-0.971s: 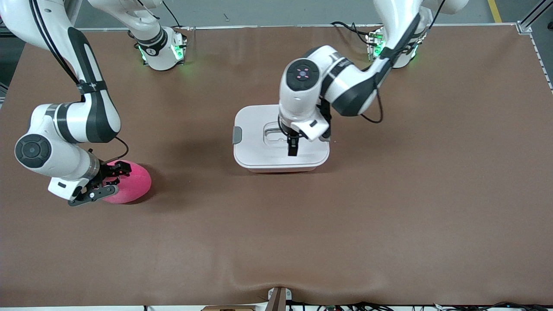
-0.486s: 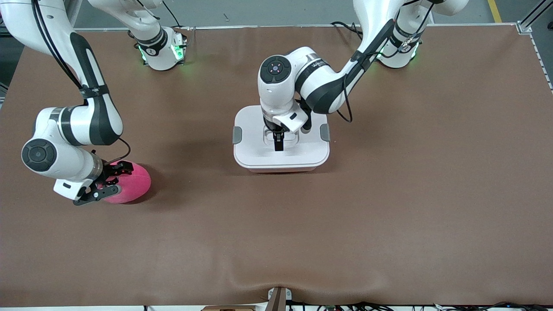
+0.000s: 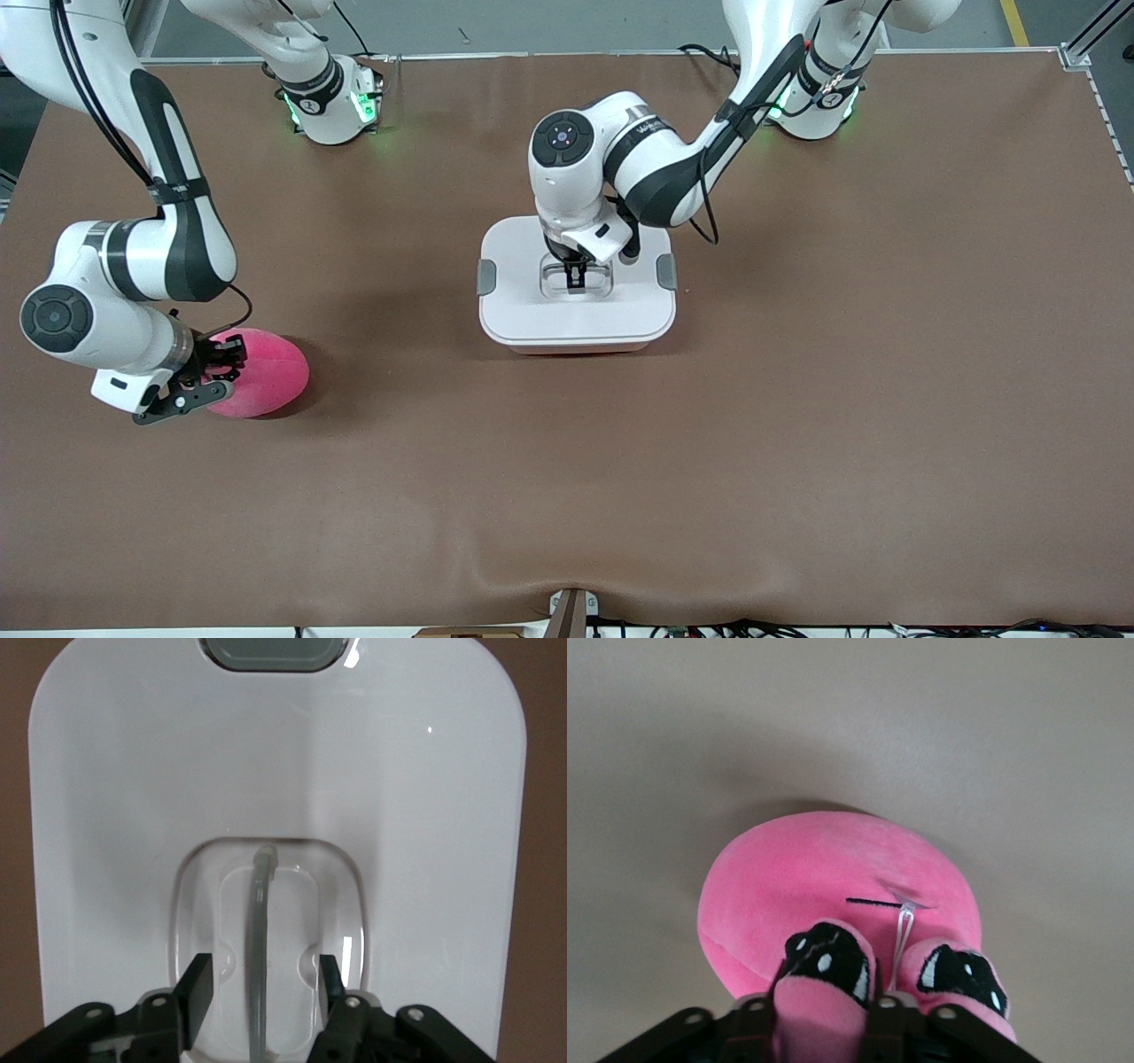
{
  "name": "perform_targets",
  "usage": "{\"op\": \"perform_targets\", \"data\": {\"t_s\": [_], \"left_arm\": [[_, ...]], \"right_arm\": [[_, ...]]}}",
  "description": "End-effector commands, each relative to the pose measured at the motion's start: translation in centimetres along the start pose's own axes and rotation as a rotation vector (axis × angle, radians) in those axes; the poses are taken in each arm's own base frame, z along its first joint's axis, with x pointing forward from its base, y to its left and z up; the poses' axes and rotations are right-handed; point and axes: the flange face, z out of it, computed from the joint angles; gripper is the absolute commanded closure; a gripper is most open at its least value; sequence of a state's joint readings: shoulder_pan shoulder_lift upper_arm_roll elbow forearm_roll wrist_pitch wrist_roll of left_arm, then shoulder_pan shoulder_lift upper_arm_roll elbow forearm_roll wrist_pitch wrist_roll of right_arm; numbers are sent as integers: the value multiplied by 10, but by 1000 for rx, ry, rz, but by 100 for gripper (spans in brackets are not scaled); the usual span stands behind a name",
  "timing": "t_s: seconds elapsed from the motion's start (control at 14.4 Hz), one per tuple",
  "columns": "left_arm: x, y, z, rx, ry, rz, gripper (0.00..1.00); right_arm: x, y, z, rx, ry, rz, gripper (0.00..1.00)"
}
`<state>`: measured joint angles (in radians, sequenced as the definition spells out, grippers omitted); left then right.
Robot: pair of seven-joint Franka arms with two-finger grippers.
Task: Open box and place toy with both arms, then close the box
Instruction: 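Grasp the lid handle with the left gripper while the right gripper grips the toy, then lift the lid off with the left gripper while the right gripper lifts the toy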
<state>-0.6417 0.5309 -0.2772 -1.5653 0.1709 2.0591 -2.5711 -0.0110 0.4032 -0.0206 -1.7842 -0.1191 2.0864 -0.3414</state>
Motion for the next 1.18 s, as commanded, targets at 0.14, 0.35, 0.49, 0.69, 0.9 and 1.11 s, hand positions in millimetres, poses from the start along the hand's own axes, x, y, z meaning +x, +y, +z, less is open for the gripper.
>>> {"op": "perform_targets", "data": {"t_s": [0.14, 0.35, 0.49, 0.69, 0.9, 1.11], "left_arm": [[9, -6, -11, -33, 7, -9, 50], [8, -9, -5, -27, 16, -2, 58], [8, -10, -2, -23, 20, 0, 74], [6, -7, -10, -41, -4, -4, 100], [4, -7, -12, -47, -15, -4, 100], [5, -7, -14, -48, -16, -4, 100]], "right_arm": [[6, 1, -19, -22, 22, -20, 100], [13, 3, -41, -42, 58, -131, 100], [18, 6, -62, -61, 87, -219, 100], [19, 2, -86, -69, 85, -345, 100], [13, -6, -98, -62, 60, -457, 100], [10, -11, -102, -47, 34, -614, 100]]}}
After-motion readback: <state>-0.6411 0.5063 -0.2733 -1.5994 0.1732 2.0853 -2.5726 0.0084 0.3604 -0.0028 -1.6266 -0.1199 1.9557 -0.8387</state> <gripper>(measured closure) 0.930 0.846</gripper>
